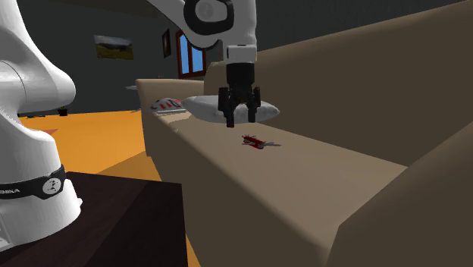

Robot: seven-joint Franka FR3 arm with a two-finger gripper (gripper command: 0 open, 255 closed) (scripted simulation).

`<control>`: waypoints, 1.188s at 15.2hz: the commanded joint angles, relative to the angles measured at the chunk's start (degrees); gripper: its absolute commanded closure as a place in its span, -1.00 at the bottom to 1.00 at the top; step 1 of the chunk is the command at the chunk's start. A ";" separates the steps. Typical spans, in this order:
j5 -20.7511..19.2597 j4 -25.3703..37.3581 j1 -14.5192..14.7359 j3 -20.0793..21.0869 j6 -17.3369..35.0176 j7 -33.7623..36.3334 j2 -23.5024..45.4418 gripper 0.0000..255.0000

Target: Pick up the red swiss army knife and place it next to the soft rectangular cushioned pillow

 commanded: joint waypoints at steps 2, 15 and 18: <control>-3.63 4.29 0.47 0.91 2.19 6.36 6.60 -1.00; -6.33 2.40 0.86 0.39 7.53 8.23 10.54 -1.00; -6.32 2.41 0.86 0.39 7.52 8.23 10.54 1.00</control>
